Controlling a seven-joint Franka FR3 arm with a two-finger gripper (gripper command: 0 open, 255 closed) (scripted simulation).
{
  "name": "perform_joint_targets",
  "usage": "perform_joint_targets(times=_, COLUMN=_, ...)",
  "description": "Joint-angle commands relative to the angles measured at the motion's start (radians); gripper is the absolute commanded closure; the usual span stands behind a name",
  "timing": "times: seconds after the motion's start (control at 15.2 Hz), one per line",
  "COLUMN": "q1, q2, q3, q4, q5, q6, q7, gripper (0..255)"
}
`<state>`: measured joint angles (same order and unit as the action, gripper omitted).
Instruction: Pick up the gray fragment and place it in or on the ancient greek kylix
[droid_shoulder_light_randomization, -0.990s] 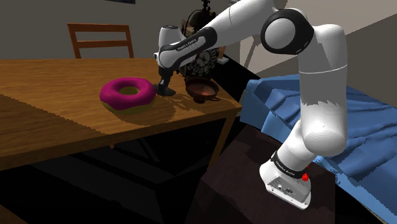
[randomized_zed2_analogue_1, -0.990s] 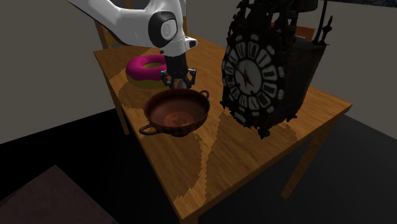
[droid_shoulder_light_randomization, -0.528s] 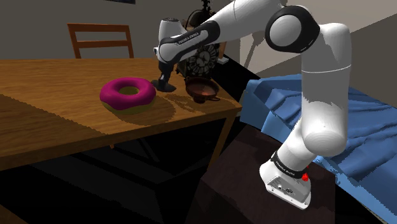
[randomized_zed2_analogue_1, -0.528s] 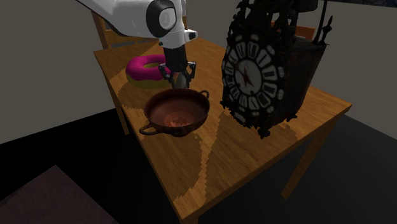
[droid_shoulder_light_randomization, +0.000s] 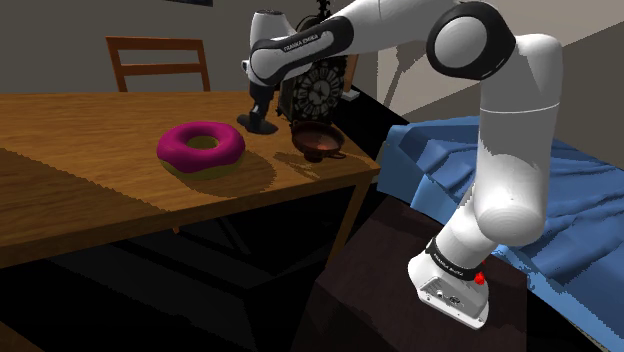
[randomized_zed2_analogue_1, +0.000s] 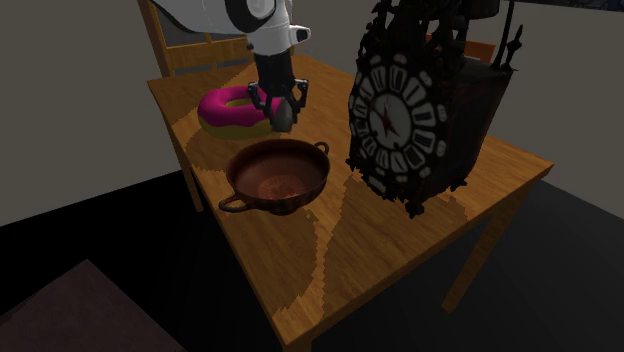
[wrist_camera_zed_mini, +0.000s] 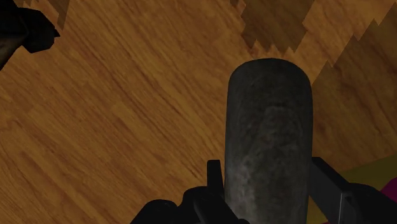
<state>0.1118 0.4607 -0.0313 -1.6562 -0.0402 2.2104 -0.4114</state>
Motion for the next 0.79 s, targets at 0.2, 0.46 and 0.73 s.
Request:
perform_joint_targets(times=0.2, q1=0.001, q2=-0.027, q3=0.0, q4=0.029, q5=0.001, q6=-0.056, q7=-0.002, gripper=255)
perform_joint_targets(times=0.46, q1=0.001, q2=-0.045, q3=0.0, q4=0.057, q5=0.001, q6=-0.102, q7=-0.004, gripper=255)
perform_joint_targets(times=0.73, q1=0.001, q2=-0.06, q3=0.0, q4=0.089, q5=0.002, q6=-0.149, q7=-0.006, gripper=255)
